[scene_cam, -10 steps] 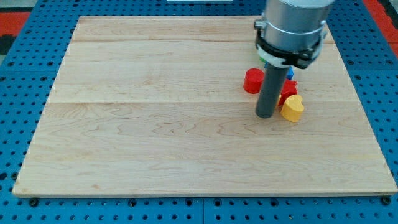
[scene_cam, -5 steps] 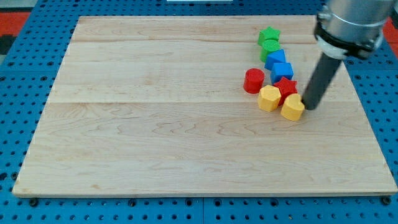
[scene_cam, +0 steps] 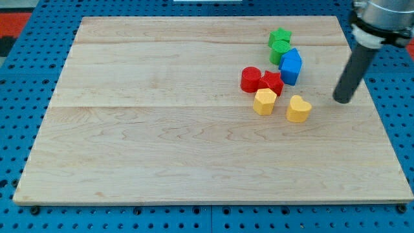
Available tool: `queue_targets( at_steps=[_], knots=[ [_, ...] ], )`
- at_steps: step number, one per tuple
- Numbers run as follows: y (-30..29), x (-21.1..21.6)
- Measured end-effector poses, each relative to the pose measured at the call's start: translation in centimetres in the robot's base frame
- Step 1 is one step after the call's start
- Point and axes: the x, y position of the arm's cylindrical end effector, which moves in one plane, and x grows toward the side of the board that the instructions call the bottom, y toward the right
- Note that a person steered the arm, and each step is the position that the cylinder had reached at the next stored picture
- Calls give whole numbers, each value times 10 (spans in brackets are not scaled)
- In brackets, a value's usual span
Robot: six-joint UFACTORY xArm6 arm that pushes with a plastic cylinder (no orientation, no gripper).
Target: Group up the red blocks with the yellow blocks
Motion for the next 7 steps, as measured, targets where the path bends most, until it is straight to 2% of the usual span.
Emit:
queue_targets(
  at_steps=[1, 4, 6, 7],
  knots=[
    [-33, 24],
    [-151, 17],
    [-169, 23],
    [-146, 57]
  ],
)
